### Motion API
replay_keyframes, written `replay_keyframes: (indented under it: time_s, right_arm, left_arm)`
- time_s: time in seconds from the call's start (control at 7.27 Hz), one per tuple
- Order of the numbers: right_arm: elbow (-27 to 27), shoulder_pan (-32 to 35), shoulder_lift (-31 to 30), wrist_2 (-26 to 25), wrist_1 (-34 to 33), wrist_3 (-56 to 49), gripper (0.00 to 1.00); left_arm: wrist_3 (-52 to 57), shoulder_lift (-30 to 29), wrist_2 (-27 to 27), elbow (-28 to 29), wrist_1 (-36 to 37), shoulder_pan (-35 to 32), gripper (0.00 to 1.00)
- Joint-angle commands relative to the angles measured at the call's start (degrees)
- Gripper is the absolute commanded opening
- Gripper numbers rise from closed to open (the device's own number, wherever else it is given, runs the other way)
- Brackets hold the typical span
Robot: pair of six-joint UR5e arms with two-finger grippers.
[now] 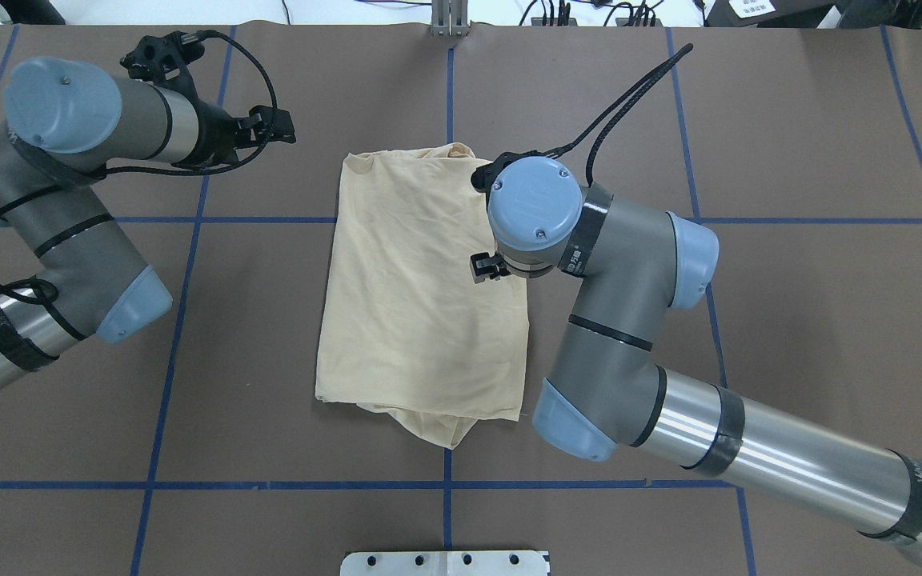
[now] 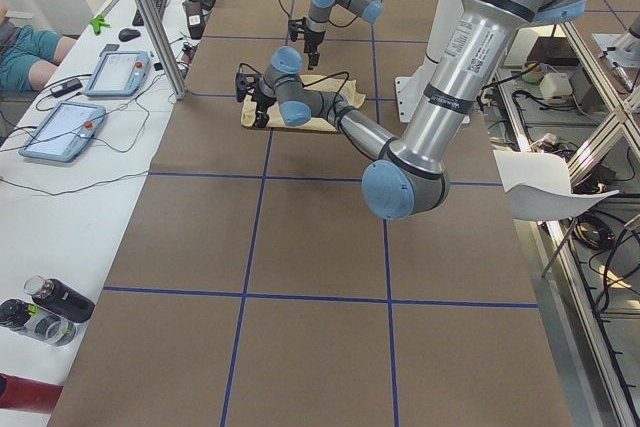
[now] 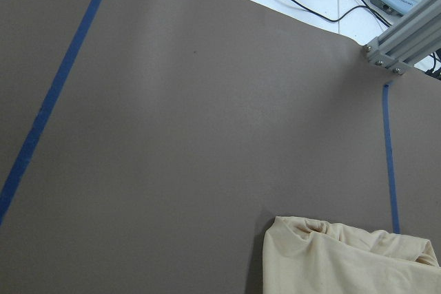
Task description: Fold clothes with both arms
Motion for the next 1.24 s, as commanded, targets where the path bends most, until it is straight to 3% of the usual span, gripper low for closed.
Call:
replay_keyframes:
  time_s: [0.0,0.41,1.1]
  right_arm:
    - [-9.3,2.6,3.1,-0.1,9.7,-0.2,1.0]
    - [-18.1,3.3,6.8,-2.7,10.6,-0.7,1.0]
    - [-18.6,6.2,3.5,0.5,10.5,-4.3,1.0]
  left_arm:
    - [0.0,-0.1,0.0,0.2,-0.1,0.1,1.0]
    - [0.0,-0.3,0.0,0.5,-0.1,0.1,1.0]
    - [-0.1,-0.4,-0.1,0.5,-0.1,0.1,1.0]
